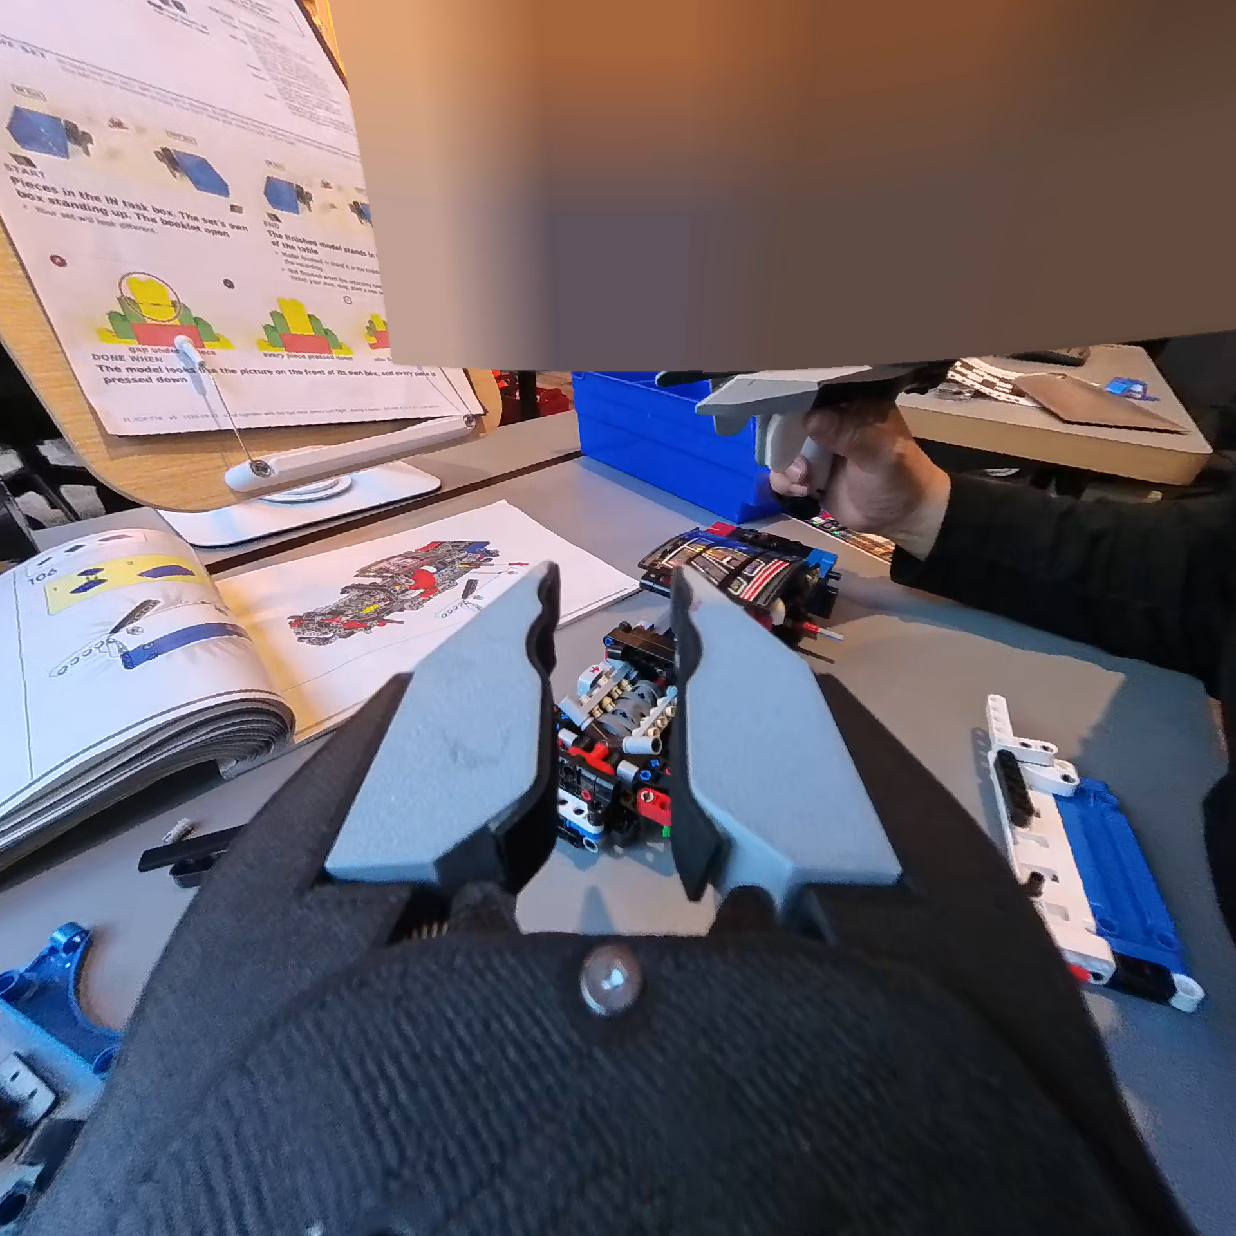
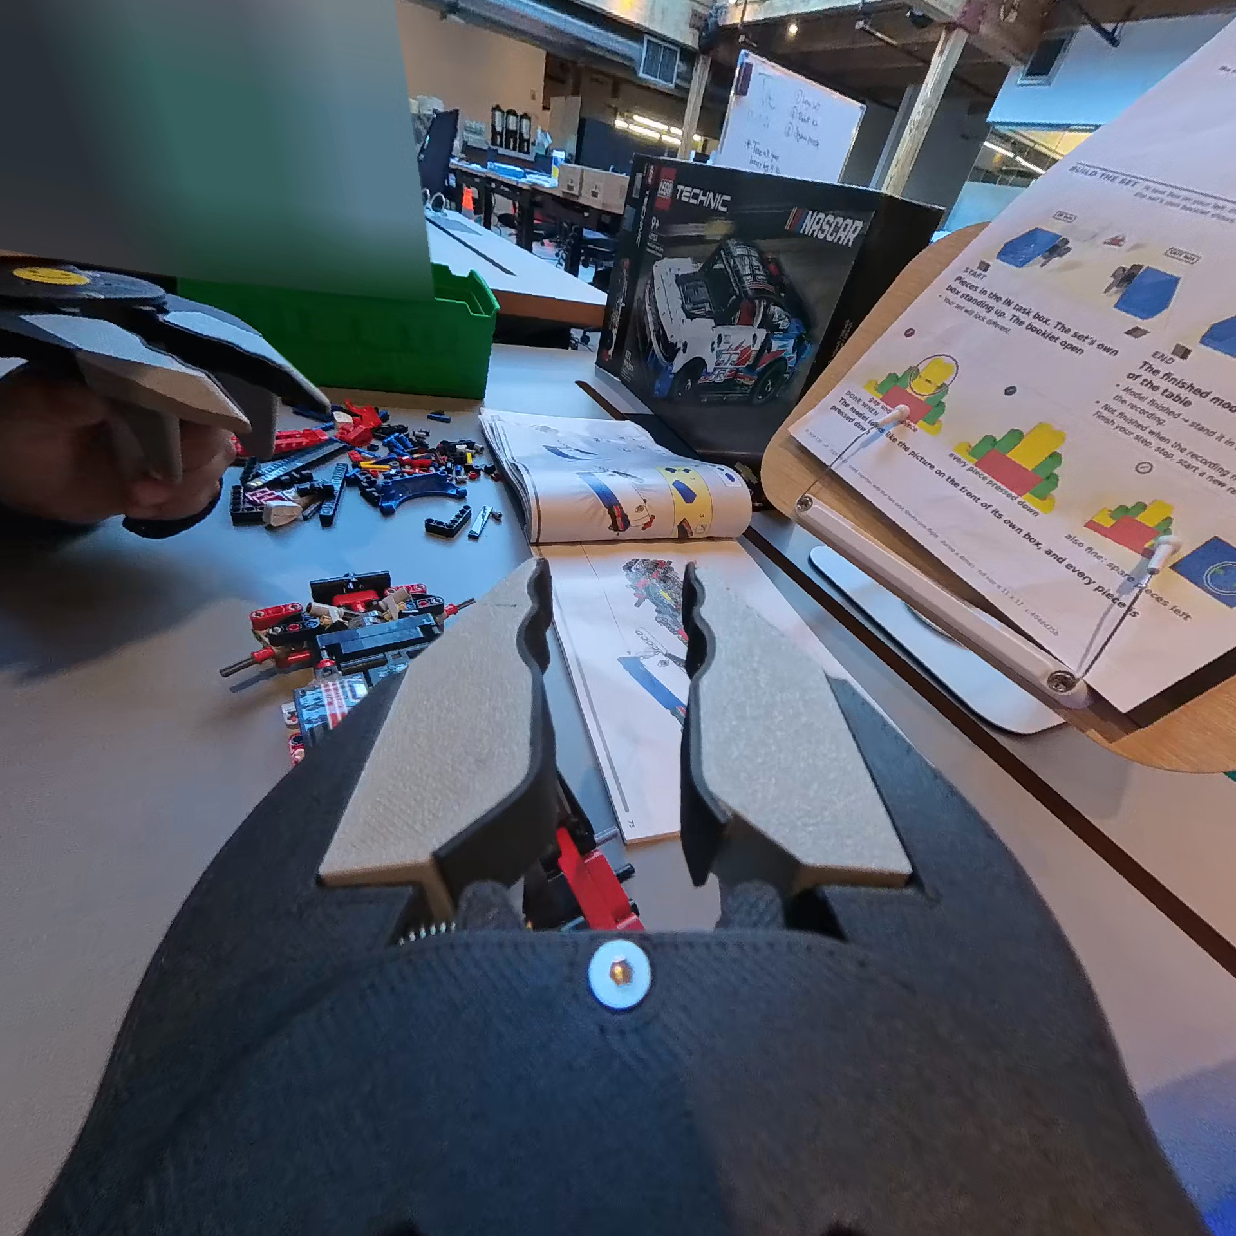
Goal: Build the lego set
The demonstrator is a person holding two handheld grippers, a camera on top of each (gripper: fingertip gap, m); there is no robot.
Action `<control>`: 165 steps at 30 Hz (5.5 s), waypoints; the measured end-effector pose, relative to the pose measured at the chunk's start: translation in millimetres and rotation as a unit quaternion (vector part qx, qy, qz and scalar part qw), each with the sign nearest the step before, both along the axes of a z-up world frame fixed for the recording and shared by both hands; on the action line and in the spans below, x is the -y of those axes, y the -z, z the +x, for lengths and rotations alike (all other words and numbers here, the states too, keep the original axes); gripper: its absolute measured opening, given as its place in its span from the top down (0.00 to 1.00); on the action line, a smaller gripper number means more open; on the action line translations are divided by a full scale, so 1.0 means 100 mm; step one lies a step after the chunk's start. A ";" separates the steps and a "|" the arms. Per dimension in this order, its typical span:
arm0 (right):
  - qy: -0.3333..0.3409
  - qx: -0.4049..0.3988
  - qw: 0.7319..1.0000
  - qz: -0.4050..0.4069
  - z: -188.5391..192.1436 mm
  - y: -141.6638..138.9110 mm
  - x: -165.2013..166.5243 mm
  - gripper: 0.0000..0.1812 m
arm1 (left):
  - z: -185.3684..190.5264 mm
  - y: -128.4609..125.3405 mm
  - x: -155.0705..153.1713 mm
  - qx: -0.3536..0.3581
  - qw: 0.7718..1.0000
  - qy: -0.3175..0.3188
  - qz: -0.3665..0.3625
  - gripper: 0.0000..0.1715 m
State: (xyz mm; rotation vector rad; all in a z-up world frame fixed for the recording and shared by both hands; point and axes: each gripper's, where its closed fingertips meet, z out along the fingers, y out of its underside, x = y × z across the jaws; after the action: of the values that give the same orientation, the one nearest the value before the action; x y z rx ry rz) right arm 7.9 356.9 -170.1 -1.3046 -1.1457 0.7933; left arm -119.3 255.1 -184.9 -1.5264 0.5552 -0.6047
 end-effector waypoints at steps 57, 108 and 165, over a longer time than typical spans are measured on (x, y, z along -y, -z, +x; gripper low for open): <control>0.013 0.014 1.000 0.000 0.01 0.12 -0.08 0.83 | 0.09 0.07 -0.01 0.022 0.999 0.022 -0.025 0.83; 0.039 0.156 0.985 -0.068 -0.18 0.17 0.85 0.60 | -1.00 0.36 1.10 -0.064 0.990 -0.120 -0.041 0.63; 0.127 0.199 0.968 -0.087 -0.25 0.47 1.23 0.65 | -1.73 0.65 0.61 -0.236 0.835 -0.465 -0.177 0.44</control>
State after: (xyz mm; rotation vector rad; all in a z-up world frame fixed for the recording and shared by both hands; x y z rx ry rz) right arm -16.9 233.9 -216.8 -1.7753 -1.2050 0.4587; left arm -292.6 194.4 -250.2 -2.0696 -0.0049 0.4723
